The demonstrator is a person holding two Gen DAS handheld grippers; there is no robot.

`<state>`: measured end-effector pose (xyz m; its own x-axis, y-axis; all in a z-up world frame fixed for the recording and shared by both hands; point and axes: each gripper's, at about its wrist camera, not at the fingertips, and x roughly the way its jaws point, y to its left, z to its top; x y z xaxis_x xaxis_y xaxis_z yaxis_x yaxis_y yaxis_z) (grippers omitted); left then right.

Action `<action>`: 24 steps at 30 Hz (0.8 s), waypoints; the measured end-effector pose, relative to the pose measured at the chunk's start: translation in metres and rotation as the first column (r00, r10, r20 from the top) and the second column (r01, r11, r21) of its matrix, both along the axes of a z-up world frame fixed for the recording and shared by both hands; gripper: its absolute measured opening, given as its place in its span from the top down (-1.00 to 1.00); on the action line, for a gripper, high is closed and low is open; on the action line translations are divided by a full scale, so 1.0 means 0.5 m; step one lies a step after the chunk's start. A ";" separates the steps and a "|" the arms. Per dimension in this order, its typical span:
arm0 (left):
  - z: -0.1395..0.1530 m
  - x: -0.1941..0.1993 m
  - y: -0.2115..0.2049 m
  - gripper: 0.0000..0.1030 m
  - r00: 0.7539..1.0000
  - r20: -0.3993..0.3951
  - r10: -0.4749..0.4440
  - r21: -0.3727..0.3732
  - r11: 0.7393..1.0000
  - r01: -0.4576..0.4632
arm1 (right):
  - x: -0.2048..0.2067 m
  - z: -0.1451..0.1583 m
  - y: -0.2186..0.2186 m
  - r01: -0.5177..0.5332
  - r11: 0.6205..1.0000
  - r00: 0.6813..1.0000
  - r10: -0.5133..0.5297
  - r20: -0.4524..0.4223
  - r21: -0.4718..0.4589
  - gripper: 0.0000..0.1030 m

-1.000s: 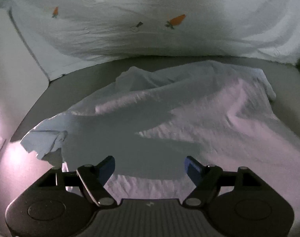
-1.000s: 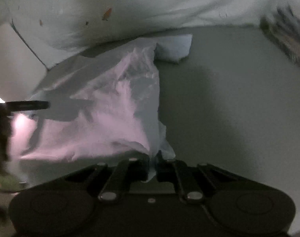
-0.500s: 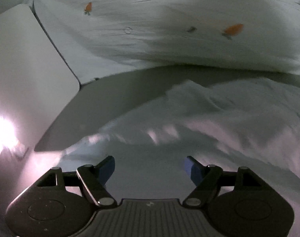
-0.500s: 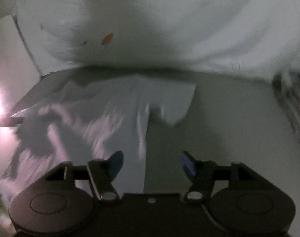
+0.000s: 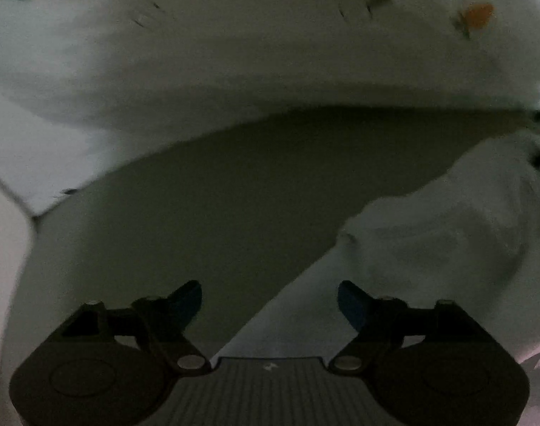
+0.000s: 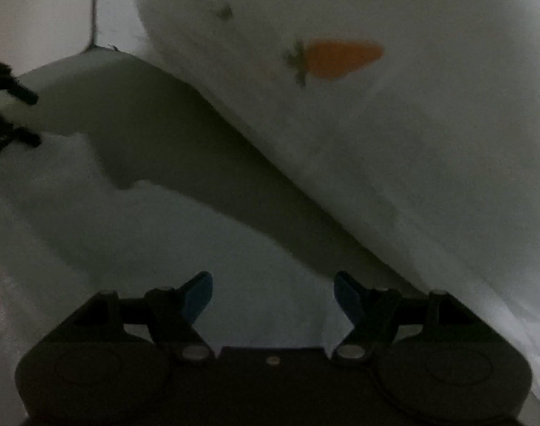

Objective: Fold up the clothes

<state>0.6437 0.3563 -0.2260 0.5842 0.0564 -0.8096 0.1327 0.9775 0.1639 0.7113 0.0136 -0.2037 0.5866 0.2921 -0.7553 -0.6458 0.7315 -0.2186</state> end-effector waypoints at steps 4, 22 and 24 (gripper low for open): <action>-0.024 0.019 0.024 -0.84 0.999 -0.045 -0.008 -0.097 0.995 0.004 | 0.101 -0.052 0.014 -0.011 0.997 0.992 0.021 -0.125 0.080 -0.54; 0.078 -0.144 -0.383 0.86 0.918 0.397 -0.022 0.364 0.922 -0.135 | -0.313 0.043 -0.107 0.165 0.944 0.777 0.054 0.627 -0.286 0.93; 0.089 -0.140 -0.441 0.86 0.889 0.453 -0.072 0.427 0.892 -0.146 | -0.329 0.050 -0.141 0.214 0.929 0.746 0.044 0.665 -0.302 0.93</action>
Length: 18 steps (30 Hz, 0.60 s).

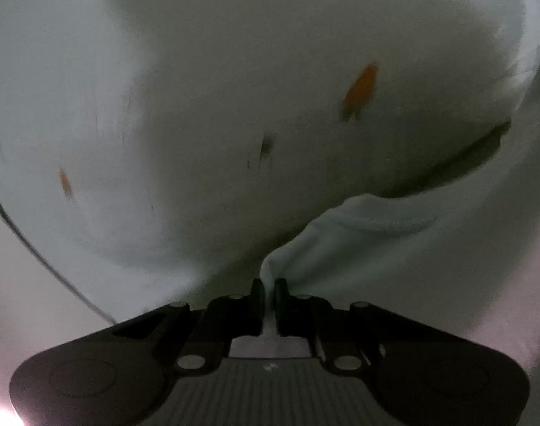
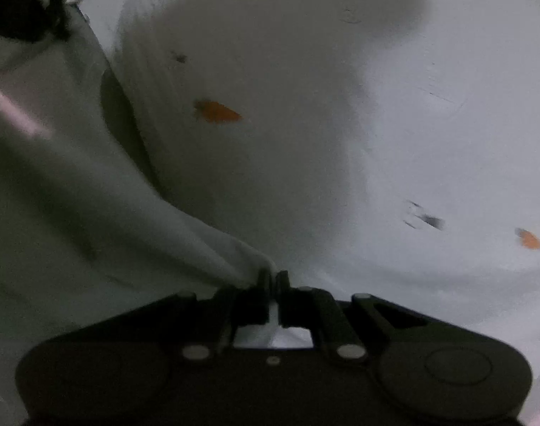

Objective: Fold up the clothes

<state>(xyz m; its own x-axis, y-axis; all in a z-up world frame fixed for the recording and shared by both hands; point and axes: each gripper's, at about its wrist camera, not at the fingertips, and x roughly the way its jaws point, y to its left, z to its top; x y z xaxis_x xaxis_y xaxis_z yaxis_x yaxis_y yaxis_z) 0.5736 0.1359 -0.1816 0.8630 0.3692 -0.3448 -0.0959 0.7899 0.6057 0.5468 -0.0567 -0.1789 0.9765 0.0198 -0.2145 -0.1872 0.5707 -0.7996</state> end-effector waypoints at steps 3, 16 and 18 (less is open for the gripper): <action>0.020 0.023 -0.052 0.86 0.998 0.067 -0.005 0.035 0.999 0.002 | 0.020 0.028 -0.040 0.070 0.997 0.995 -0.071 0.070 0.015 0.97; -0.087 0.284 0.053 0.86 0.957 -0.093 0.275 -0.054 0.958 -0.281 | 0.225 0.124 -0.197 0.252 0.892 0.963 -0.269 -0.007 0.376 0.80; -0.132 0.307 0.087 0.85 0.933 -0.172 0.315 -0.085 0.939 -0.332 | 0.232 0.099 -0.223 0.299 0.848 0.954 -0.274 -0.121 0.438 0.32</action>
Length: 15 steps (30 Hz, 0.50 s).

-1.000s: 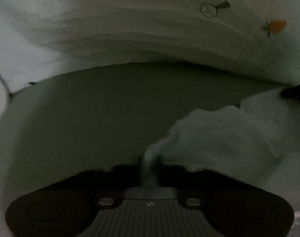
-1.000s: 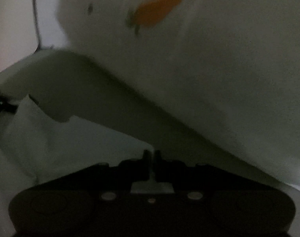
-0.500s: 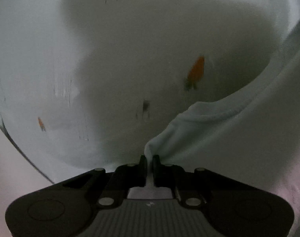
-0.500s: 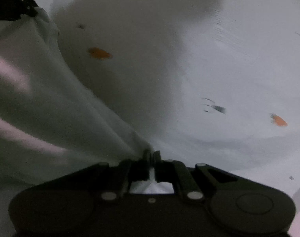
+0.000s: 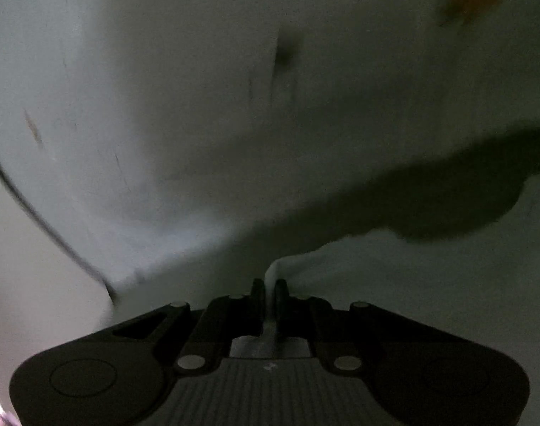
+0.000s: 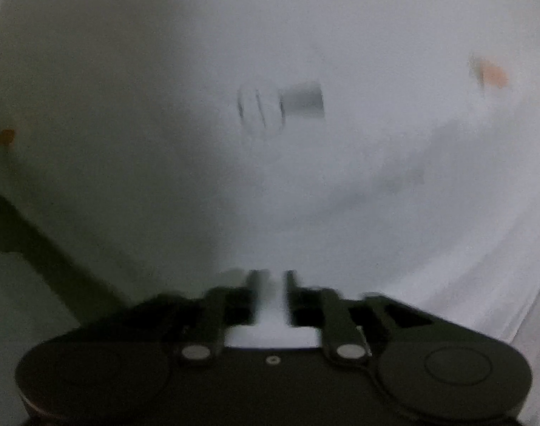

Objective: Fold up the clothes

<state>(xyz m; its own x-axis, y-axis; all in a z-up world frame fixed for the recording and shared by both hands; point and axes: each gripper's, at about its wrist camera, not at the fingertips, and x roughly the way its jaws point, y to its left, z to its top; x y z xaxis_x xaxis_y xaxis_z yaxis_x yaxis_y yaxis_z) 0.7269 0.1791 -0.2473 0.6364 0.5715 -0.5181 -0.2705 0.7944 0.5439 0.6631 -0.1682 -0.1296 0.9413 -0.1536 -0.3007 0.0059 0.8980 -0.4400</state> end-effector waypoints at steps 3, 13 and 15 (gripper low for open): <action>-0.032 0.000 0.000 0.85 0.999 -0.031 -0.008 0.006 1.000 0.008 | -0.005 -0.064 -0.044 0.039 0.992 0.985 -0.017 -0.174 0.123 0.11; -0.043 -0.019 -0.023 0.86 0.998 -0.042 -0.042 0.109 0.993 0.046 | 0.031 -0.218 -0.099 0.116 0.884 0.921 0.075 -0.383 0.452 -0.52; -0.042 -0.018 -0.013 0.86 0.999 -0.034 -0.033 0.108 0.994 0.036 | 0.052 -0.207 -0.087 0.041 0.905 0.931 0.120 -0.346 0.423 0.32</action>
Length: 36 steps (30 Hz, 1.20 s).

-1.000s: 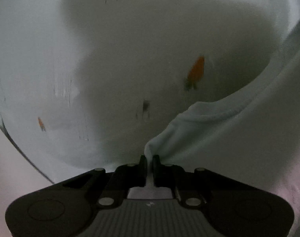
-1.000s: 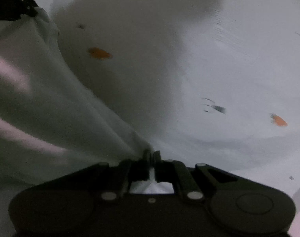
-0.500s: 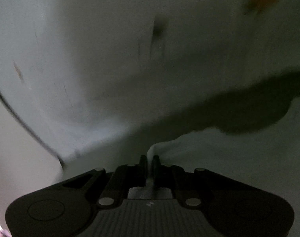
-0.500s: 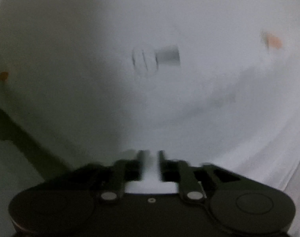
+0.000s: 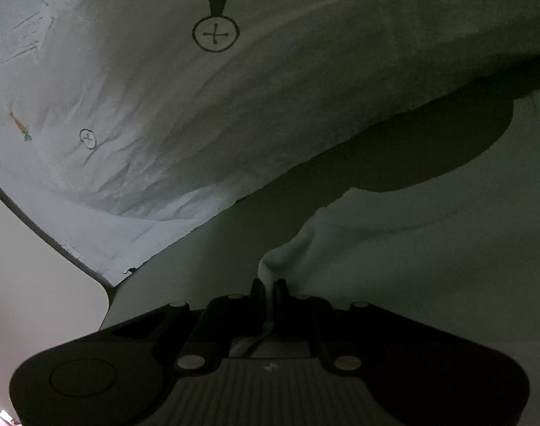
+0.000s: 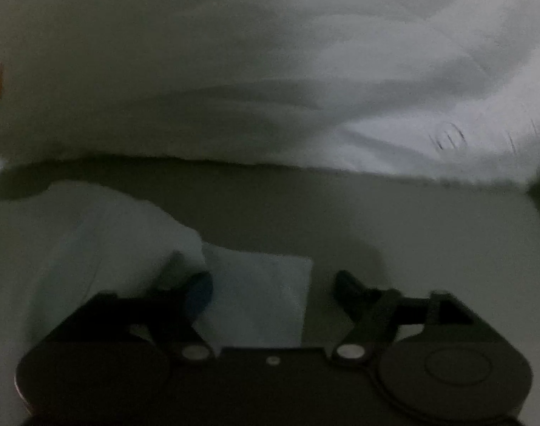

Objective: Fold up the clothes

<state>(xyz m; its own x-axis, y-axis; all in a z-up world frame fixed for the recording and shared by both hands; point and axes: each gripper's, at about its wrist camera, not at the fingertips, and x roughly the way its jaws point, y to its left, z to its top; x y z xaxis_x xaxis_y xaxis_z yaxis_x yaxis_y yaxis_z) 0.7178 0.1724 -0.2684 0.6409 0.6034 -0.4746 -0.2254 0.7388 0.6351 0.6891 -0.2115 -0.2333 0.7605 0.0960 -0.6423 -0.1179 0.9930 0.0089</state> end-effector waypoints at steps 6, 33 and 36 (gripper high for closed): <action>0.015 -0.001 -0.022 0.87 0.998 0.047 0.030 0.029 0.999 -0.032 | -0.026 0.033 -0.007 0.129 0.955 0.986 -0.094 0.138 -0.267 0.86; 0.069 0.022 0.061 -0.69 0.982 0.080 -0.169 -0.421 0.888 0.187 | 0.211 -0.001 0.217 -0.428 0.902 0.904 0.428 0.000 -0.067 -0.48; 0.075 0.023 0.091 -0.06 0.978 0.087 -0.187 -0.575 0.793 0.203 | 0.221 -0.003 0.219 -0.428 0.903 0.903 0.429 0.017 -0.040 0.63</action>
<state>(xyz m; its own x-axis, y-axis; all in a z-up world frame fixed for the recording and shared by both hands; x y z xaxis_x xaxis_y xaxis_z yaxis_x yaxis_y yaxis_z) 0.7293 0.2181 -0.2310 0.7309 0.0828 -0.6774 -0.0461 0.9963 0.0721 0.7998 -0.1020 -0.2349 0.6669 0.3945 -0.6322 -0.5315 0.8464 -0.0326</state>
